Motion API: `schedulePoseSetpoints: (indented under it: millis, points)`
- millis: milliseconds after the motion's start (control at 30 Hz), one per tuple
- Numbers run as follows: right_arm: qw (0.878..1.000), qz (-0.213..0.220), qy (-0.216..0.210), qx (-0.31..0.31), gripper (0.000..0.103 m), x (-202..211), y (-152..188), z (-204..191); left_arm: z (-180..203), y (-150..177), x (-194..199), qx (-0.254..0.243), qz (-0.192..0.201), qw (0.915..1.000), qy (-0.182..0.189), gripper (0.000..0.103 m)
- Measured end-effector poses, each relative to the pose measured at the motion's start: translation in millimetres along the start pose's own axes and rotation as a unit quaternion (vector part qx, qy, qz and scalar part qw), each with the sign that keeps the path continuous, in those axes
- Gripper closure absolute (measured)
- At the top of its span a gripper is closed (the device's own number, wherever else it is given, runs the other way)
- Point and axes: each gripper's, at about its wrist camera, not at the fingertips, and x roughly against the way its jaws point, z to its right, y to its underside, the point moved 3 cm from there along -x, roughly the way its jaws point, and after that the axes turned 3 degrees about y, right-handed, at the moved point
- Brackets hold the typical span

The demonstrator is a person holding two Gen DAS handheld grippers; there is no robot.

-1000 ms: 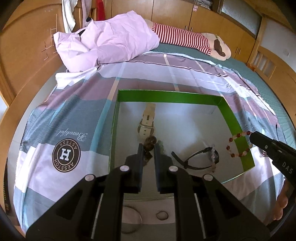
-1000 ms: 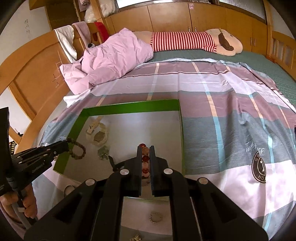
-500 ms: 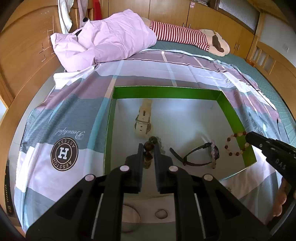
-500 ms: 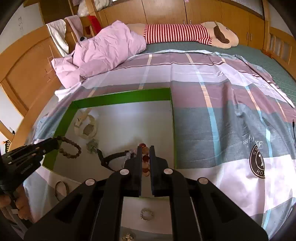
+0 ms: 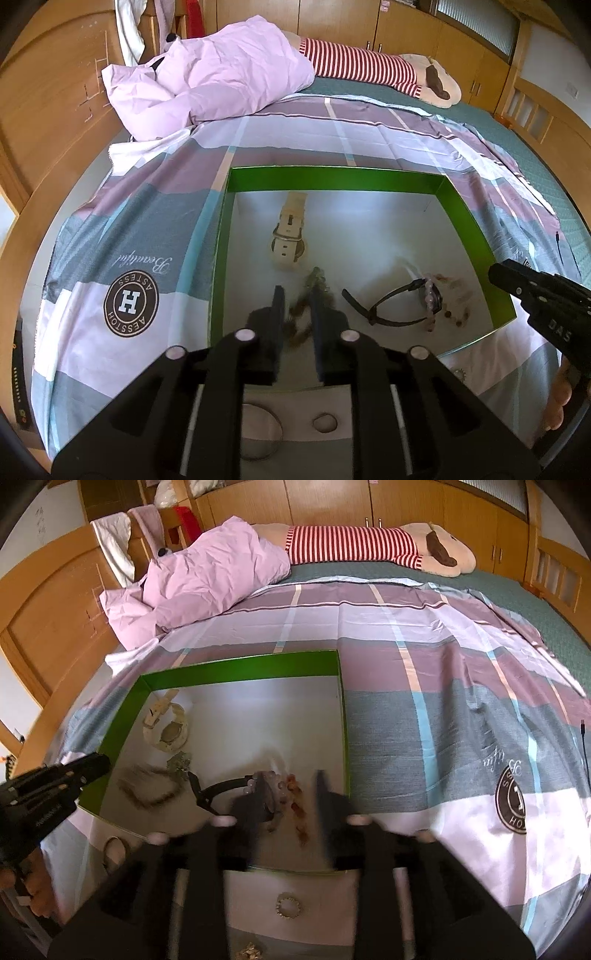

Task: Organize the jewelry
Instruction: 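Drop the brown bracelet into the box with the left tool while the right tool drops the red-bead bracelet, then move the left tool to the large silver bangle while the right tool moves over the gold charm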

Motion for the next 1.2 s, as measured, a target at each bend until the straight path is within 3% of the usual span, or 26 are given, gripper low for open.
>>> schedulePoseSetpoints:
  millis: [100, 200, 367, 433, 567, 633, 800, 1000, 1100, 1200]
  points:
    - [1.000, -0.008, -0.018, 0.003, 0.062, 11, 4, -2, -3, 2, 8, -0.004, 0.002, 1.0000, -0.002, 0.082]
    - [0.998, -0.046, -0.025, 0.031, 0.061, 21, 28, -8, -10, 12, 28, -0.006, 0.003, 0.9999, -0.010, 0.070]
    - [0.984, -0.154, -0.029, 0.085, 0.059, 2, 80, -25, -21, 44, 32, -0.016, -0.054, 0.9982, -0.024, 0.057]
    - [0.976, -0.185, -0.029, 0.110, 0.054, -5, 99, -34, -28, 56, 20, -0.002, -0.093, 0.9951, -0.035, 0.047]
    - [0.969, -0.199, -0.010, 0.149, 0.054, -12, 114, -46, -34, 71, 1, 0.002, -0.142, 0.9883, -0.056, 0.044]
    - [0.967, -0.205, -0.008, 0.151, 0.054, -15, 117, -48, -31, 74, -3, -0.005, -0.151, 0.9870, -0.056, 0.032]
    - [0.966, -0.212, -0.003, 0.144, 0.054, -20, 118, -45, -27, 86, -17, -0.029, -0.179, 0.9798, -0.085, 0.029]
    - [0.967, -0.215, 0.000, 0.139, 0.054, -20, 115, -39, -35, 91, -32, -0.015, -0.203, 0.9742, -0.098, 0.029]
    - [0.966, -0.216, 0.002, 0.140, 0.054, -20, 116, -38, -36, 93, -36, -0.009, -0.208, 0.9741, -0.087, 0.045]
    - [0.966, -0.213, 0.009, 0.146, 0.054, -19, 119, -37, -31, 94, -36, -0.017, -0.202, 0.9753, -0.088, 0.045]
